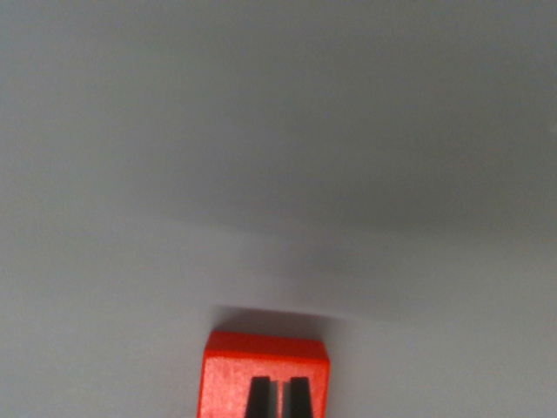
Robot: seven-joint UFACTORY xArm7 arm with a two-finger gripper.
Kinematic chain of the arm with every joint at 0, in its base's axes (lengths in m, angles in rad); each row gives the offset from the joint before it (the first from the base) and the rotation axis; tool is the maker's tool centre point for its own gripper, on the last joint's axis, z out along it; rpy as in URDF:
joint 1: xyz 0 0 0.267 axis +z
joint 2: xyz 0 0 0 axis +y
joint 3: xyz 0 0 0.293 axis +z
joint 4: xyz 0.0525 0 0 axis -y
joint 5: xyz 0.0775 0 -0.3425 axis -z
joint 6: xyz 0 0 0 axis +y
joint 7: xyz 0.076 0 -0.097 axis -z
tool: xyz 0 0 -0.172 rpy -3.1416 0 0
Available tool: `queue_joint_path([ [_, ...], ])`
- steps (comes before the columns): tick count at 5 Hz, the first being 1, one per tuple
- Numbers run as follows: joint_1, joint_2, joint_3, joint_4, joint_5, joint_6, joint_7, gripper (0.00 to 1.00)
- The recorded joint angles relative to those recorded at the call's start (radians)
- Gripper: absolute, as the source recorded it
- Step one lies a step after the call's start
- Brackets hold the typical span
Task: Reach red block
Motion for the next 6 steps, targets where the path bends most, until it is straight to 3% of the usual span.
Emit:
queue_joint_path([
  [1,0.0045,0.008,0.004,-0.029,-0.0003,-0.031,0.006,0.0],
  [2,0.0045,0.008,0.004,-0.029,-0.0003,-0.031,0.006,0.0],
  [3,0.0084,0.015,0.007,-0.054,-0.0005,-0.057,0.011,0.0],
  [6,0.0114,0.02,0.01,-0.073,-0.0007,-0.078,0.015,0.0],
])
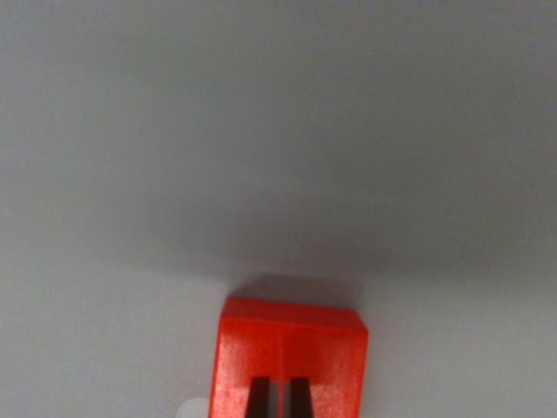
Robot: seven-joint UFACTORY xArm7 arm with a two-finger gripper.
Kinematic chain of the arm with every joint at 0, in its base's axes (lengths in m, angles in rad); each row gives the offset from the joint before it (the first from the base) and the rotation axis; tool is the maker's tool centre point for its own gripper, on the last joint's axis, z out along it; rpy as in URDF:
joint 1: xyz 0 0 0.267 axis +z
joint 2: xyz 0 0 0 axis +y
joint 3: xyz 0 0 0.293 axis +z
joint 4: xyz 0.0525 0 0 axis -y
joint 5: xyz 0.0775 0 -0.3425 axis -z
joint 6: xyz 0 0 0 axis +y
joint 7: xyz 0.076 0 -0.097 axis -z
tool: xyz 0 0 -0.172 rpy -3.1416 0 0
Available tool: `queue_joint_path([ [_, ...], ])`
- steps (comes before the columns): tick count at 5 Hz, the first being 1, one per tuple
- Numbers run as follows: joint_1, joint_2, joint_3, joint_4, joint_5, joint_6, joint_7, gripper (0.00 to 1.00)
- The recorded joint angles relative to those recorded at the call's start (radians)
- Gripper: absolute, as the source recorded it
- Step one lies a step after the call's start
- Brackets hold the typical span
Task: Reach red block
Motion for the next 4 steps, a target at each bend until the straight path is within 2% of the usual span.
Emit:
queue_joint_path([
  [1,0.0023,0.004,0.002,-0.015,-0.0001,-0.016,0.003,0.0],
  [4,0.0037,0.006,0.003,-0.023,-0.0002,-0.025,0.005,0.0],
])
